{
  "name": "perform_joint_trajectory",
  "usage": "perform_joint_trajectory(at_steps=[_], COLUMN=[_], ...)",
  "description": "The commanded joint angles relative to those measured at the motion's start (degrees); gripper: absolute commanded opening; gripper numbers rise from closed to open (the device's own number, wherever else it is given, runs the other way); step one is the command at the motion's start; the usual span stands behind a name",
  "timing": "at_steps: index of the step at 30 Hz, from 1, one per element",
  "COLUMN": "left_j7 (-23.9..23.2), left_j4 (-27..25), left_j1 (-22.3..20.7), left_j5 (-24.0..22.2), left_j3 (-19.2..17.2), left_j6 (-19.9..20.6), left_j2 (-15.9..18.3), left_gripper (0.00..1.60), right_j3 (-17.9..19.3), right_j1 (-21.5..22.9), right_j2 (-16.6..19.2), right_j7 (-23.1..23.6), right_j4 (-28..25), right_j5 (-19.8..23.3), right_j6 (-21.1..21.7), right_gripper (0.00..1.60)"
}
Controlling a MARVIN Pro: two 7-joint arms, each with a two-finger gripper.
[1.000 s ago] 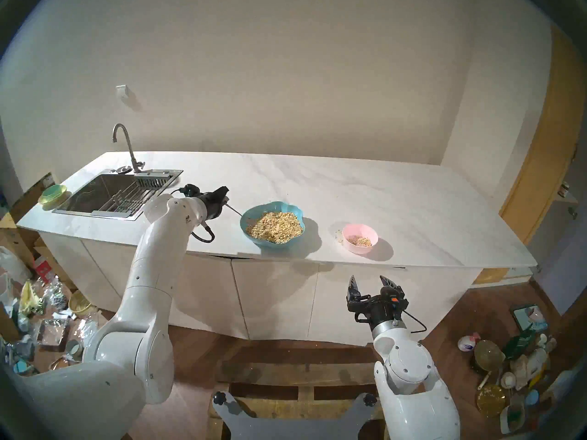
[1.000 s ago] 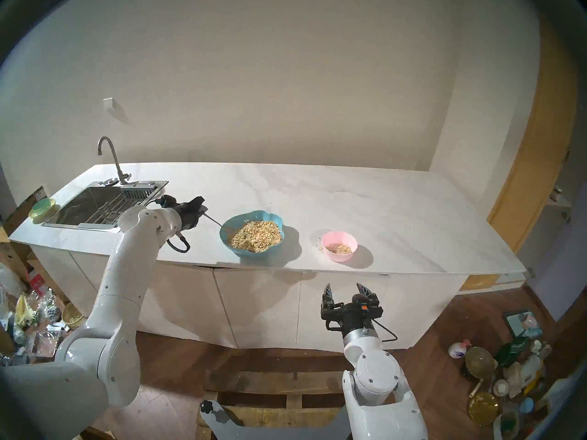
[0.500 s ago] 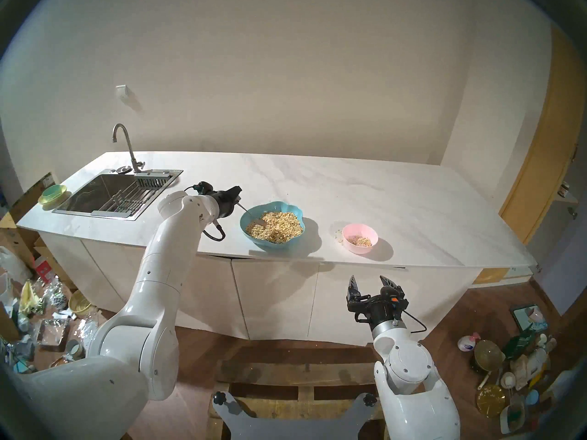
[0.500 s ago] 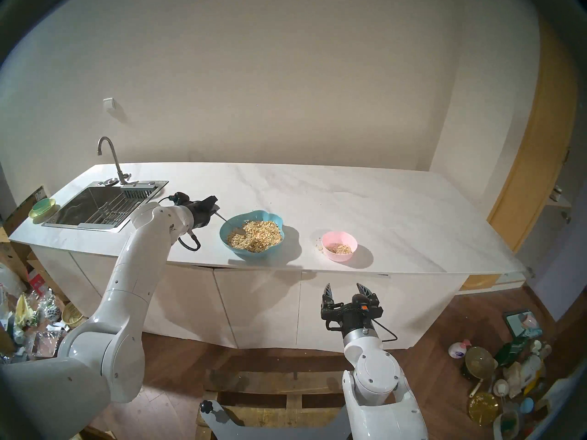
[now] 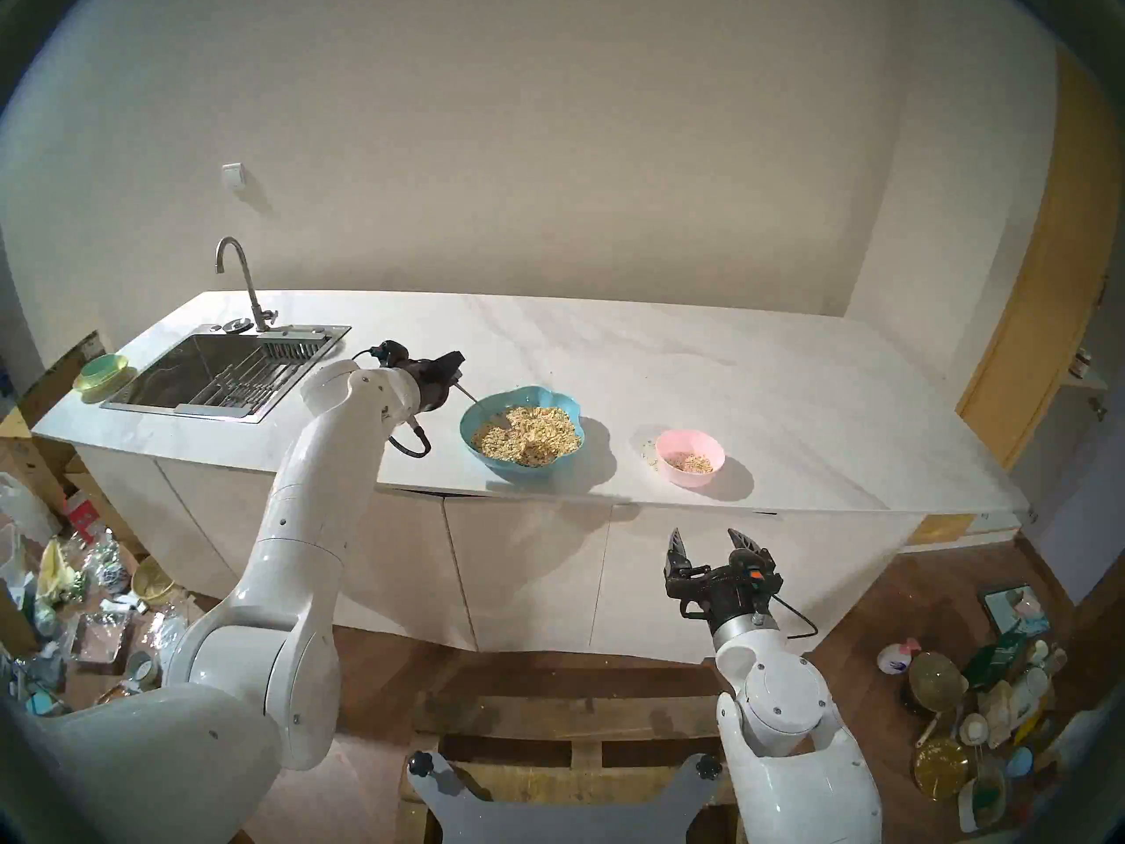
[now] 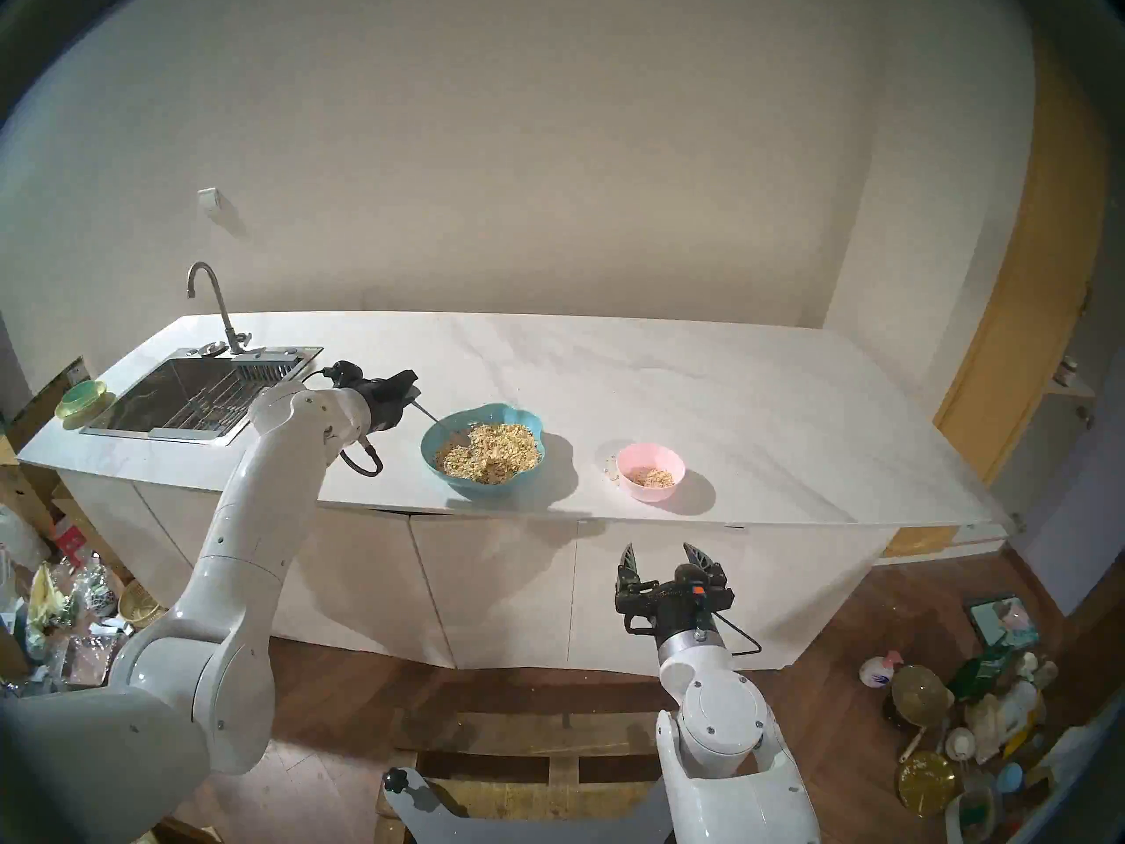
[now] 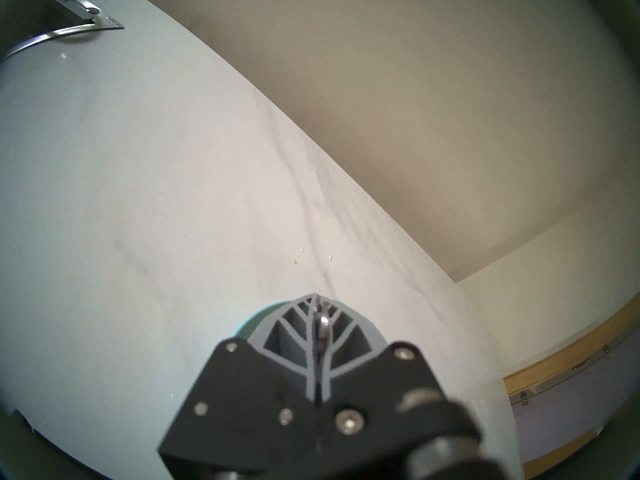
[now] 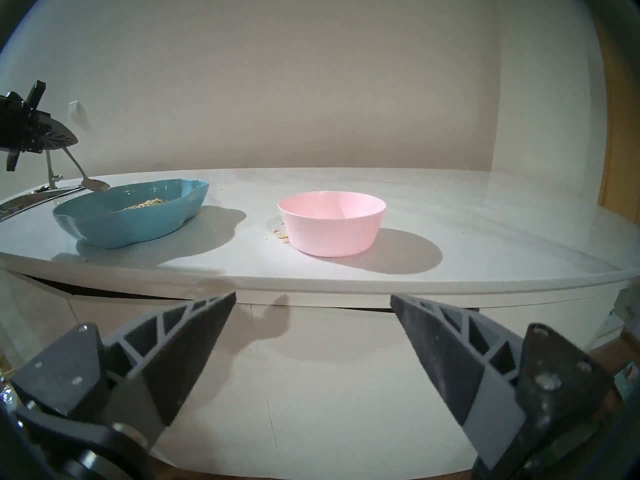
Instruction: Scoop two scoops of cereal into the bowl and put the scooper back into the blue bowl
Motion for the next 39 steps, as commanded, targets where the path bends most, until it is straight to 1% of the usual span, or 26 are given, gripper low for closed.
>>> perform_joint_trajectory(at_steps=[1,11,25,39], left_j7=[-0.7,0.1,0.1,0.7], left_j4=[-3.4,-4.7,-3.1,-2.7], left_j1=[-0.5,1.4,1.6,2.2], left_j5=[-0.7,-1.4,-1.5,-1.9], left_j3=[-0.9,-1.2,-0.4,-0.9], left_j6=[0.3,0.7,0.6,0.3], left_j2=[0.6,0.0,-0.6,-1.4], left_gripper=[0.0,0.0,0.0,0.0], right_j3=[-0.1,-0.1,-0.1,-0.1], right_j1=[0.3,0.3,0.3,0.3], right_j2=[-0.2,-0.2,-0.2,-0.2], right_j7=[0.0,0.0,0.0,0.0], right_j4=[-1.5,-1.5,-1.5,-1.5], right_j5=[0.1,0.1,0.1,0.1], right_j6=[-0.2,-0.2,-0.2,-0.2], right_gripper=[1.6,1.6,1.6,1.6])
